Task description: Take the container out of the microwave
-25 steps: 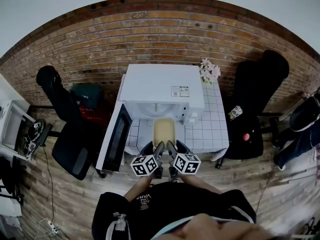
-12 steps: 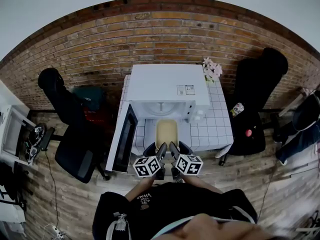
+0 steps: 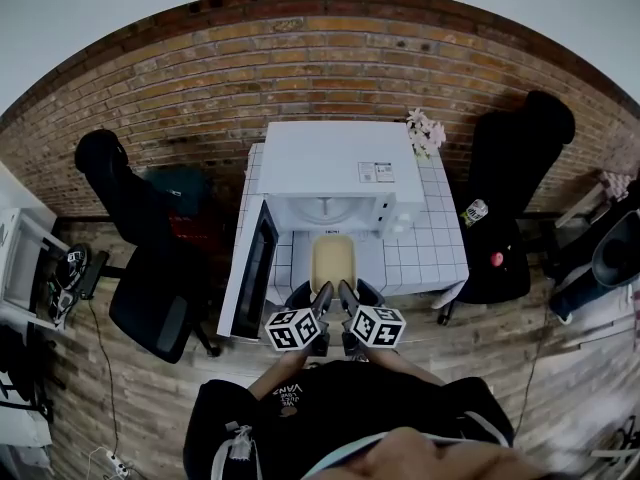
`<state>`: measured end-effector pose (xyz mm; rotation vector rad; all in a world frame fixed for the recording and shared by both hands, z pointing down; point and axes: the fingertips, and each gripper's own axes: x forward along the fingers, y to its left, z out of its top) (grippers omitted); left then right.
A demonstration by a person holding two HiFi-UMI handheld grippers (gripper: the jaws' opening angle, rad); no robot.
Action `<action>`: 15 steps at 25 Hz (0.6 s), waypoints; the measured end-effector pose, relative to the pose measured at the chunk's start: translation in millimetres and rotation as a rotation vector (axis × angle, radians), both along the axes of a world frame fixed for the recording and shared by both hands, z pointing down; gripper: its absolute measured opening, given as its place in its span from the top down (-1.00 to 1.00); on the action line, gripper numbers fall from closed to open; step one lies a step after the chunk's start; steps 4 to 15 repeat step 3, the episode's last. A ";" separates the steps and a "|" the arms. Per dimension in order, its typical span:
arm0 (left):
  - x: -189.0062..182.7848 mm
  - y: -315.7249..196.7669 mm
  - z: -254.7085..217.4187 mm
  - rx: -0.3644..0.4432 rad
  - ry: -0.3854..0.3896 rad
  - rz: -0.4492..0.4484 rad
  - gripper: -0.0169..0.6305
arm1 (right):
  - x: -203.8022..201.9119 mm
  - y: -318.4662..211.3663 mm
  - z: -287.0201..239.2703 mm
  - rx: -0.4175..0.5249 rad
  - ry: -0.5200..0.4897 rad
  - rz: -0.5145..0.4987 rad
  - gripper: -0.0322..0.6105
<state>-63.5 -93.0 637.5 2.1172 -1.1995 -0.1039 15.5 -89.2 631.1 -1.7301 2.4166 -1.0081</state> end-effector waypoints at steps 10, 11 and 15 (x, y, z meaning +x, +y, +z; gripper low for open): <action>-2.0 -0.4 -1.3 0.001 0.003 0.002 0.22 | -2.2 -0.4 -1.4 0.003 0.002 0.002 0.37; -2.0 -0.4 -1.3 0.001 0.003 0.002 0.22 | -2.2 -0.4 -1.4 0.003 0.002 0.002 0.37; -2.0 -0.4 -1.3 0.001 0.003 0.002 0.22 | -2.2 -0.4 -1.4 0.003 0.002 0.002 0.37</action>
